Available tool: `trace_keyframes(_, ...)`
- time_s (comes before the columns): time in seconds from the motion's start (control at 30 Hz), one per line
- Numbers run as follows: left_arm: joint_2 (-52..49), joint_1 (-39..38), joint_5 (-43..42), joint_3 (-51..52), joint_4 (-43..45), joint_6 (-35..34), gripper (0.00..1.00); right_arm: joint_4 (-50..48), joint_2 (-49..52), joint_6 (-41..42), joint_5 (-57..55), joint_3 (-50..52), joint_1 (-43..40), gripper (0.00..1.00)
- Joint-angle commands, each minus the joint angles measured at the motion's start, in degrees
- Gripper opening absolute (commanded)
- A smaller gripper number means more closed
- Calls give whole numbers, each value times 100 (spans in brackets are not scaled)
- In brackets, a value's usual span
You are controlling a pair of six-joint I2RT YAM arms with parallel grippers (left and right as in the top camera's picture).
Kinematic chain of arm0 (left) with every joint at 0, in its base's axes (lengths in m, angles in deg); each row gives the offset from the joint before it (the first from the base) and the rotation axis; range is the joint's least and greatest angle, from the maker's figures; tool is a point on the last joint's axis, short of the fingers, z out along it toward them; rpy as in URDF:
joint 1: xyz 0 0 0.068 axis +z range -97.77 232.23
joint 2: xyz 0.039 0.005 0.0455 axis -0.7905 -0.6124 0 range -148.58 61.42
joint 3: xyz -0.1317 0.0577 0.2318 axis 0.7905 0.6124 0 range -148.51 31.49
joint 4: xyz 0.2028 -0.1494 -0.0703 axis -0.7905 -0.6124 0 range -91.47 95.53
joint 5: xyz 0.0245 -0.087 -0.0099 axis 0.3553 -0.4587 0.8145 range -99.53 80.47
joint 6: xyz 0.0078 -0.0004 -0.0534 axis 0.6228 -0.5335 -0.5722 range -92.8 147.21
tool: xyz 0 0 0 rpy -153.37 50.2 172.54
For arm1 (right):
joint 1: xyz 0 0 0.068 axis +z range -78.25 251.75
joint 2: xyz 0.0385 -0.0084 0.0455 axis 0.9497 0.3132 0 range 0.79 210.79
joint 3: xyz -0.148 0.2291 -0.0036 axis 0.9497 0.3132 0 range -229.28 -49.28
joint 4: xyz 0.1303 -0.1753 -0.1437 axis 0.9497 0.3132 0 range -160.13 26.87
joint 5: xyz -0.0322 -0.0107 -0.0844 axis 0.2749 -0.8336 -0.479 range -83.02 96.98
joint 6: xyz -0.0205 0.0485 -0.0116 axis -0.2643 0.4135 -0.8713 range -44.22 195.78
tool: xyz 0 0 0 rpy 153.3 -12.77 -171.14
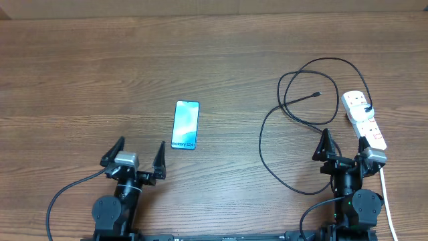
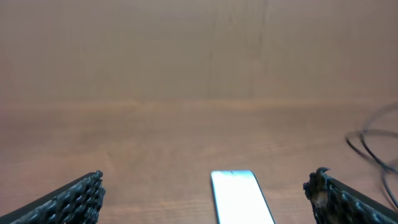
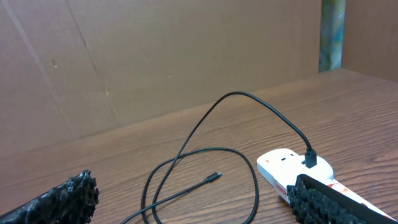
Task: Plug charger to phone and switch on socket
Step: 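Move the left gripper forward over the blue phone and lower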
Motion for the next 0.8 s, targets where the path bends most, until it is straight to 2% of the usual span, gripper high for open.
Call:
trace_keyframes(0.0, 57, 31, -337, -315, -317, -122, 100, -24, -50, -46, 31, 61, 26, 100)
trace_keyframes(0.13, 15, 31, -334, -837, -960, -122, 100, -26, -50, -48, 31, 61, 26, 100)
trace_keyframes(0.33, -518, 31, -343, -1556, -1366, -192, 100, -26, -50, -48, 31, 61, 26, 100)
trace_keyframes(0.6, -2190, 26, -844, -2686, -1497, -365, 100, -24, -50, -48, 31, 61, 26, 100)
trace_keyframes(0.77, -3501, -39, -922, -3724, -2186, -361, 100, -26, -50, -48, 31, 61, 26, 100)
